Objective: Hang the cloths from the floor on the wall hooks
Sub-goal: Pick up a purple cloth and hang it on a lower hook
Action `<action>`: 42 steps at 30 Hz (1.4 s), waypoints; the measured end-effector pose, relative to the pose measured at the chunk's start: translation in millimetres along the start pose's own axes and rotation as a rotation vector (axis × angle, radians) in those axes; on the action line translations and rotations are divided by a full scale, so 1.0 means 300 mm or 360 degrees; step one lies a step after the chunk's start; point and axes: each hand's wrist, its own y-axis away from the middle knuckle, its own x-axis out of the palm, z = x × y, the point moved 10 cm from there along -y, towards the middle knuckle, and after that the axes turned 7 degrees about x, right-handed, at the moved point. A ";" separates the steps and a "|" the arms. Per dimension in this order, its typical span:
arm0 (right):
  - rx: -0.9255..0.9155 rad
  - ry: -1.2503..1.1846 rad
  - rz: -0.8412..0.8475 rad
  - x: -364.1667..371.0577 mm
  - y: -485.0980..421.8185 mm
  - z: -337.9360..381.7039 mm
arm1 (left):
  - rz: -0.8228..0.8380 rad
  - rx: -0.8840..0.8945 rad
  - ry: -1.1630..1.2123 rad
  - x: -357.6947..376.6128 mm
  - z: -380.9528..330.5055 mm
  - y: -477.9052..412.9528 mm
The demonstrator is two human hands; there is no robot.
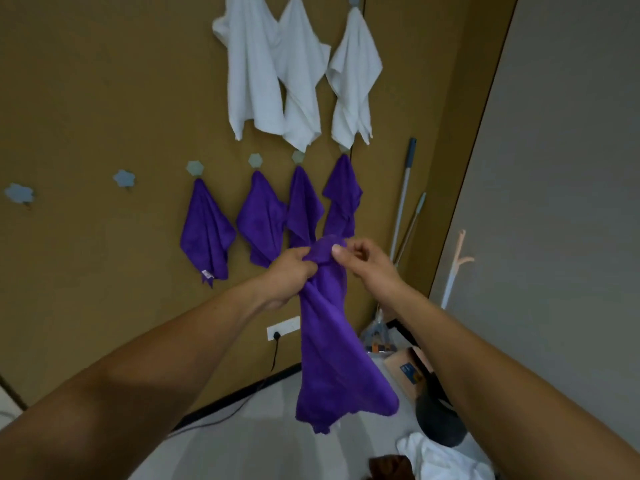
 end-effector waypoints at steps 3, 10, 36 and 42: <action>0.0088 -0.0089 0.0231 0.101 -0.029 -0.024 | -0.0114 0.0050 0.0186 -0.091 -0.071 -0.018; 0.0130 -0.0228 0.0204 0.249 -0.104 0.043 | -0.0027 0.0087 -0.0025 -0.334 -0.098 -0.038; 0.0065 0.0529 0.0244 0.742 -0.278 0.009 | -0.0554 0.0357 -0.0218 -1.085 -0.217 -0.171; 0.0138 0.0321 -0.0383 0.530 -0.366 0.033 | -0.0812 0.0181 -0.0609 -1.229 -0.171 -0.120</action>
